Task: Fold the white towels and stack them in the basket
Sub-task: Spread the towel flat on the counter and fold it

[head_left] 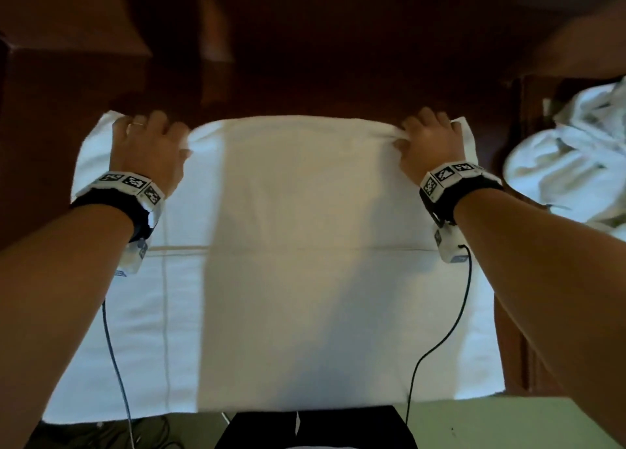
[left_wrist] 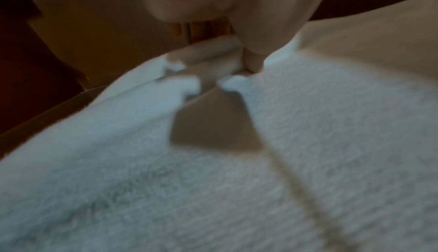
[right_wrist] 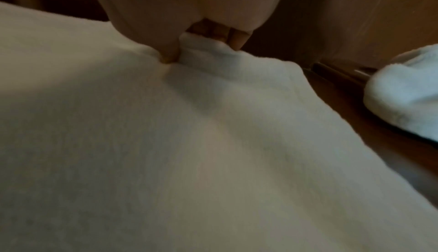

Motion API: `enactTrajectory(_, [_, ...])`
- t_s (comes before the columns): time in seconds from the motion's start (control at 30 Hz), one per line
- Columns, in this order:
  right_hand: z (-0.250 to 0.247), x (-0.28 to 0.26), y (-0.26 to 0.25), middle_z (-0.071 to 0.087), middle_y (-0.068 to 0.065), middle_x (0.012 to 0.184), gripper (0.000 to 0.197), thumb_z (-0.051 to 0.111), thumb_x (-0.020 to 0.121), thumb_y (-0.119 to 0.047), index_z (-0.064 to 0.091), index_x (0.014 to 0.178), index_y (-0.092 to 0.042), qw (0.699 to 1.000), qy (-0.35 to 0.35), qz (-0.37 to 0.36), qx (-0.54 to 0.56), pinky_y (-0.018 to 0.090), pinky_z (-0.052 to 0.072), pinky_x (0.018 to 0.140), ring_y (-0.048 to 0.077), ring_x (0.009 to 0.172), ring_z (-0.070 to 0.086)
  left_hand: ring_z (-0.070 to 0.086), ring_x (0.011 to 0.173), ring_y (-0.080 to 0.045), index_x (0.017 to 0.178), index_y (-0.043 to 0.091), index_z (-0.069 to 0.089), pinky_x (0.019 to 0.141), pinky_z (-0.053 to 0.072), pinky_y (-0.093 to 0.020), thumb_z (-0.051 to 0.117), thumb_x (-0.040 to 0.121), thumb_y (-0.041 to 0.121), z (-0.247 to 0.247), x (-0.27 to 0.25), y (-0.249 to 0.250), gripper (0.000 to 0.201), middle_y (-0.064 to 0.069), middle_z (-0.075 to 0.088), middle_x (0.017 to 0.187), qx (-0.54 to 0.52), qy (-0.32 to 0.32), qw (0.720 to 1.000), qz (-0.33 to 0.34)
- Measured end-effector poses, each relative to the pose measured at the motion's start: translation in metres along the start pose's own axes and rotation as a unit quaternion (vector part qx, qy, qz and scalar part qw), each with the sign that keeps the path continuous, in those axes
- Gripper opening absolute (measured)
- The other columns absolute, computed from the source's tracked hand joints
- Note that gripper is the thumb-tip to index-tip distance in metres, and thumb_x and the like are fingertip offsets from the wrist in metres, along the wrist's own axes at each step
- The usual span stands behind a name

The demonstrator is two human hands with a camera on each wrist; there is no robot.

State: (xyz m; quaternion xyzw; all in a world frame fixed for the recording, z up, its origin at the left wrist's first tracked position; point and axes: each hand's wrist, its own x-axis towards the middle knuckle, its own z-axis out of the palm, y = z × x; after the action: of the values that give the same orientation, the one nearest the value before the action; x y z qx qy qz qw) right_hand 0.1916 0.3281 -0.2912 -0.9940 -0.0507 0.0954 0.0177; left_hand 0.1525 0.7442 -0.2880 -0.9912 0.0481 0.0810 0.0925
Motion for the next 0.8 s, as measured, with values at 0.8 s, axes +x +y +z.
enactTrajectory(0.8, [-0.033,-0.255,-0.019,0.056,0.013,0.089,0.019,0.051,0.081,-0.022,0.059,0.094,-0.01,0.973,0.23,-0.004,0.002,0.047,0.032,0.083,0.035,0.084,0.051,0.056,0.074,-0.035,0.086,0.008,0.062,0.071,0.033,-0.045,0.047,0.085,0.031,-0.045,-0.254,-0.015,0.028,-0.014,0.055,0.081,-0.018,0.133,0.986,0.098])
